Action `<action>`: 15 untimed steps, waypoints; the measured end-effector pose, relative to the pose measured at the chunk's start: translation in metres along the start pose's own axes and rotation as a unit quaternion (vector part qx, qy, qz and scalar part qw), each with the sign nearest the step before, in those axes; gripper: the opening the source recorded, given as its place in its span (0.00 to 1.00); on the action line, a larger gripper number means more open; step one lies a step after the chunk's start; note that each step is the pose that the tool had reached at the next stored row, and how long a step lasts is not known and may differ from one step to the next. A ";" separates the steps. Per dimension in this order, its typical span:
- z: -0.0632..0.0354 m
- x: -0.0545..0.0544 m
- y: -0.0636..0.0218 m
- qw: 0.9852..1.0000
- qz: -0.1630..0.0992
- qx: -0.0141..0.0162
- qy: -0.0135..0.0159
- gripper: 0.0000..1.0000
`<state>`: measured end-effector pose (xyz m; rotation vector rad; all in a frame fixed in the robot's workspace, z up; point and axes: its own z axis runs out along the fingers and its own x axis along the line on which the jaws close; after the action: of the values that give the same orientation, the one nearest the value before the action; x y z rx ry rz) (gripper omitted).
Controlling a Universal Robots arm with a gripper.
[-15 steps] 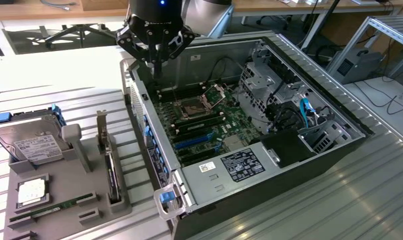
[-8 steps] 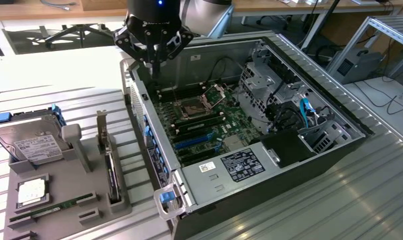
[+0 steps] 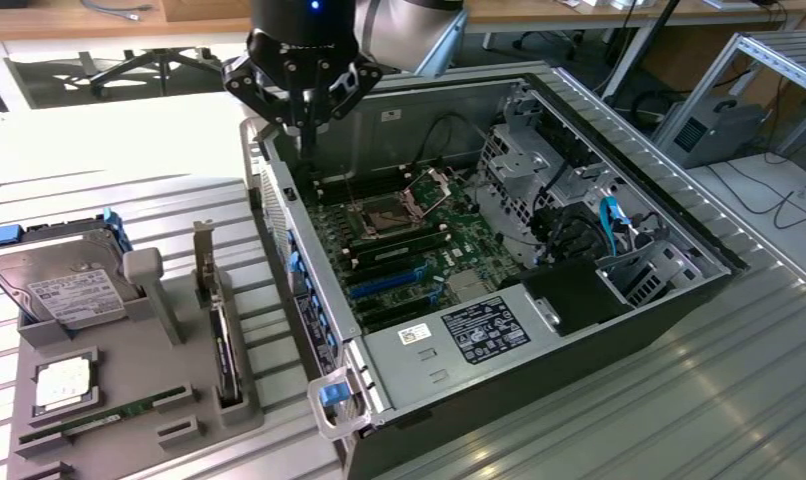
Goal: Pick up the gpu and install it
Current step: 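Reach for the gpu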
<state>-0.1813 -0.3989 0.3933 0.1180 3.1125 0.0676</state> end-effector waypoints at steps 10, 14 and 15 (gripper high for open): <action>-0.0001 0.003 -0.0002 1.000 0.000 0.000 0.000 0.11; -0.0001 0.005 -0.0003 1.000 0.000 0.000 0.000 0.11; -0.0001 0.005 -0.0003 1.000 0.000 0.000 0.000 0.11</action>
<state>-0.1861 -0.3989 0.3933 0.1180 3.1125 0.0675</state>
